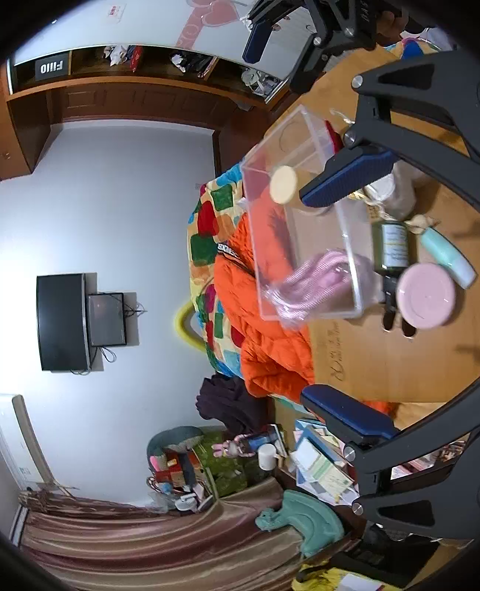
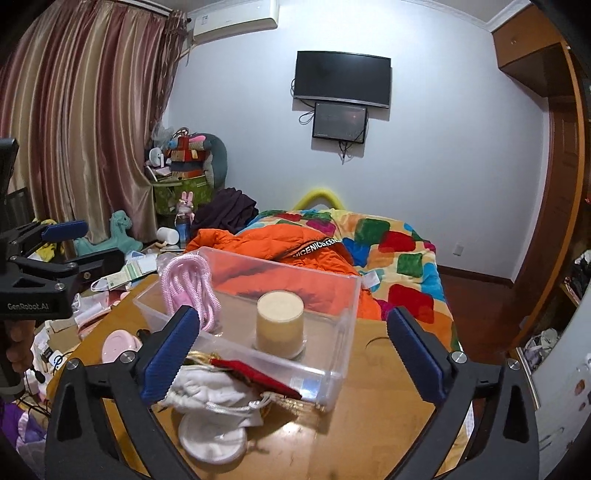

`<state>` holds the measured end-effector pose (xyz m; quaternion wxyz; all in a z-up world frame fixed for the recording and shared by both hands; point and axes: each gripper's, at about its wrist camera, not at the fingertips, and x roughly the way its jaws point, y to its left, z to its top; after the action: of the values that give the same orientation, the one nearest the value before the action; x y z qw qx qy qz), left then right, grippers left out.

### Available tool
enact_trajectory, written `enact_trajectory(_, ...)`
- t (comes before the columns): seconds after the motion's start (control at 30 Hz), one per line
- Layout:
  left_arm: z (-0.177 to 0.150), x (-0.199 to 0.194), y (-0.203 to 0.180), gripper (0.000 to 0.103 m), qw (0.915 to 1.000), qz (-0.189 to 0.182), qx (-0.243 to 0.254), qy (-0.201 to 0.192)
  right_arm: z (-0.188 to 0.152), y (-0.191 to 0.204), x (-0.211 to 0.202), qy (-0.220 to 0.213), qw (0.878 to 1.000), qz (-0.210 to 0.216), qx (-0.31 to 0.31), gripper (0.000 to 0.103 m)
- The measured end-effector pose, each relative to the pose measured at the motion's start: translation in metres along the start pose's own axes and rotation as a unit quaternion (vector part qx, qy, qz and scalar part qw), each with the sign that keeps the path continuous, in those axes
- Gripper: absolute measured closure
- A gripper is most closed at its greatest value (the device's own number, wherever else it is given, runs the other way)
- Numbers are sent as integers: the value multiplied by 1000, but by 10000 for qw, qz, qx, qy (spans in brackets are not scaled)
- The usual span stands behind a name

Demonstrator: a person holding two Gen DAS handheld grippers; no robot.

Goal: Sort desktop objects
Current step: 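Grasp the pink round lid with the left tool while the right tool grasps the white drawstring pouch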

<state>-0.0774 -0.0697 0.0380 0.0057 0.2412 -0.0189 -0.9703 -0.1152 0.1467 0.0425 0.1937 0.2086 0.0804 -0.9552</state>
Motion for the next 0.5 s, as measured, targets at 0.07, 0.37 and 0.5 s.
enact_trajectory(0.07,-7,-4,5,5,10000,56,-34,44,-6,1,-3,21,10000,9,88,1)
enact_trajectory(0.37,-50,-2,16,5,9992,70,-136,374,-38,11,0,417,9980,82,465,1)
enact_trajectory(0.5,-67,7,15,5,9986,9,-98,520,-52,19,5,616,9964,185,546,1)
